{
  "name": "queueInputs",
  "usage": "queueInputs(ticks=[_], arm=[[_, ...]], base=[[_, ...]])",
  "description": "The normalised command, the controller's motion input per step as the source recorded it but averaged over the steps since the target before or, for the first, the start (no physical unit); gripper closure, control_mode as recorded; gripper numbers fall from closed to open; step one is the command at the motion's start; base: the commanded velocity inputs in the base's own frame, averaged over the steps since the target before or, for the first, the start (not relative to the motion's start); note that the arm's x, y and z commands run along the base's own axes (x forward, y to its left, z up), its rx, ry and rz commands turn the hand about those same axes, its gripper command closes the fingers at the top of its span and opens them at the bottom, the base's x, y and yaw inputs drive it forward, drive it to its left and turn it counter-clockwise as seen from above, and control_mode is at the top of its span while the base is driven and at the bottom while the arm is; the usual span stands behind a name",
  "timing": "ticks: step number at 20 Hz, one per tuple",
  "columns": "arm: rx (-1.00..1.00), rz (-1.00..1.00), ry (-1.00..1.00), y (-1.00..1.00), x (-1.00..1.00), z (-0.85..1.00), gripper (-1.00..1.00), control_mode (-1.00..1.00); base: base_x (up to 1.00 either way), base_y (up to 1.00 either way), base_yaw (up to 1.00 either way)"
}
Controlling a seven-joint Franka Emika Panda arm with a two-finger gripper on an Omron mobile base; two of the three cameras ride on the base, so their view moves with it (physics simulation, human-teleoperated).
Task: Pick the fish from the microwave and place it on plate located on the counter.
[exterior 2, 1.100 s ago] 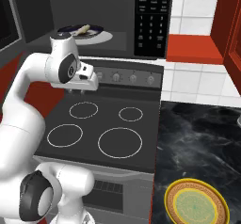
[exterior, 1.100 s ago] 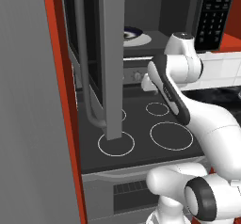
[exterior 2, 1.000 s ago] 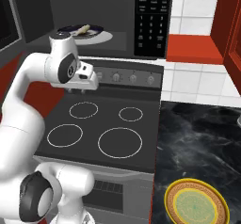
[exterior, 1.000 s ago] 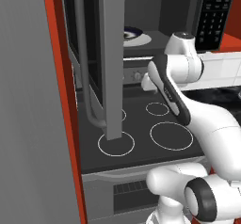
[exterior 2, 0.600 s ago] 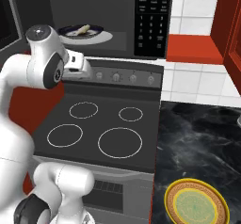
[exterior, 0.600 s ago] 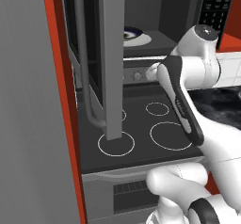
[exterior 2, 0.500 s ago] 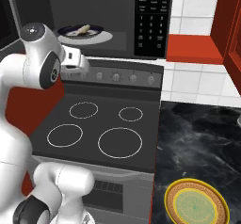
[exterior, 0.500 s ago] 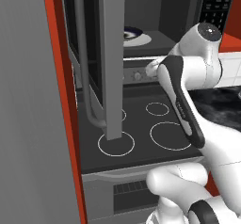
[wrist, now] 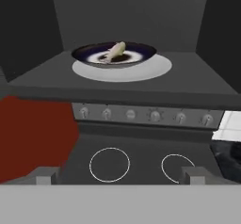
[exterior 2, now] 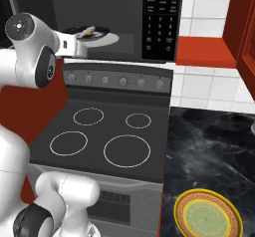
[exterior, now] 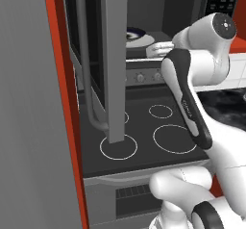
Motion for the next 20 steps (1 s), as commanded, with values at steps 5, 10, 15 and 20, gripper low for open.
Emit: queueInputs(ticks=[5,10,15,20], arm=[[0.01,0.0,-0.17,0.08,0.35,0.2,-1.0,-1.0],[0.0,-0.02,-0.03,0.23,0.76,0.14,-1.0,-1.0],[0.0,-0.04,0.01,0.26,0.57,0.44,-1.0,-1.0],[0.0,0.0,0.09,0.01,0.67,0.07,-1.0,-1.0]], base=[[0.0,0.0,0.0],[0.0,0.0,0.0],[0.0,0.0,0.0],[0.0,0.0,0.0]])
